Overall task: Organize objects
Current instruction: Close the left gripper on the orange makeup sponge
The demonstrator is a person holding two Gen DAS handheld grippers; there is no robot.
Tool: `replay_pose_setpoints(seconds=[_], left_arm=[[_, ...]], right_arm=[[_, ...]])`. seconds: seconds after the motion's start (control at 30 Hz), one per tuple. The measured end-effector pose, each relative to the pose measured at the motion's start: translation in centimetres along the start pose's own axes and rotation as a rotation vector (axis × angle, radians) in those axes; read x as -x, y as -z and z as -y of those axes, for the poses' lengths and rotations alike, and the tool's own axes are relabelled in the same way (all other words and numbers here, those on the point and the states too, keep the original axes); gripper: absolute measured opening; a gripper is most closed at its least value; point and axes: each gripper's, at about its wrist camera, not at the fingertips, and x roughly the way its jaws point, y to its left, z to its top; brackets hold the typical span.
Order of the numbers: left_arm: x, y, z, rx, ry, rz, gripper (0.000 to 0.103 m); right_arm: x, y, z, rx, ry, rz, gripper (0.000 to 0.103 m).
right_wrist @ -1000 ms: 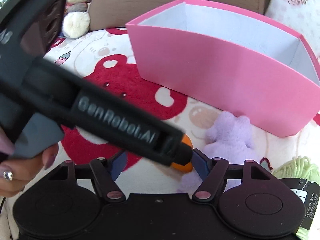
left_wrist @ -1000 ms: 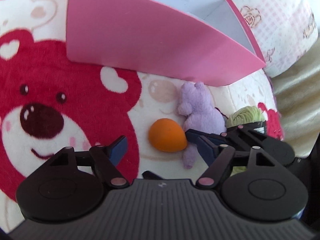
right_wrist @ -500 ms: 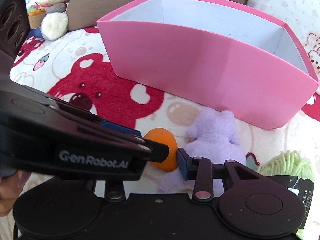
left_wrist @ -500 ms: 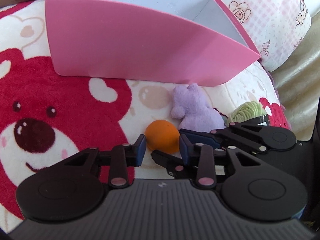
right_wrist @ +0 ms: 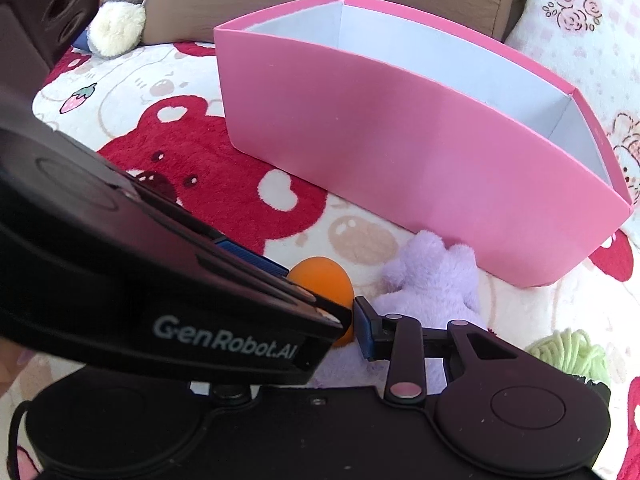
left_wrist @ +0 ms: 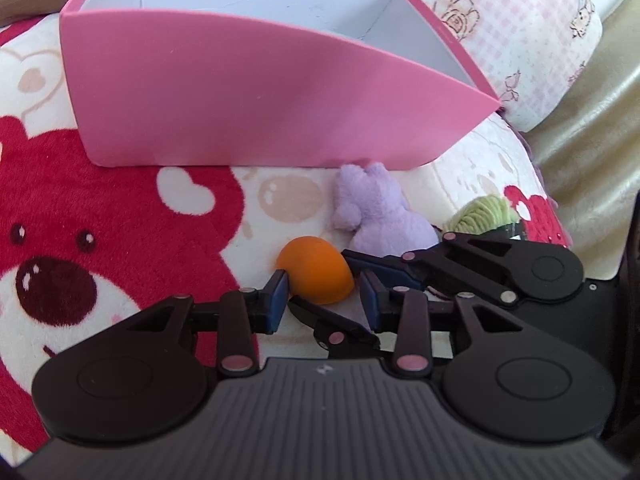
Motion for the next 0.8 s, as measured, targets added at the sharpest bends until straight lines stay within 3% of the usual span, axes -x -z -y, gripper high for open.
replay_pose_setpoints(seconds=[0.23, 0.33, 0.53, 0.7, 0.8], left_arm=[[1.8, -0.8, 0.1, -0.033, 0.038, 0.004, 0.040], [2.4, -1.0, -0.2, -0.033, 0.011, -0.009, 0.040], [1.7, -0.8, -1.7, 0.054, -0.012, -0.079, 0.040], [0.9, -0.6, -2.7, 0.097, -0.071, -0.087, 0.042], [0.3, -0.4, -3.1, 0.142, -0.052, -0.094, 0.039]], right_arm=[[0.2, -0.3, 0.1, -0.021, -0.056, -0.013, 0.047], [0.1, -0.4, 0.0, -0.038, -0.119, -0.023, 0.047], [-0.9, -0.6, 0.6, -0.116, -0.161, -0.026, 0.049], [-1.3, -0.8, 1.0, -0.134, -0.159, -0.031, 0.037], [-1.4, -0.9, 1.4, -0.150, -0.165, -0.036, 0.036]])
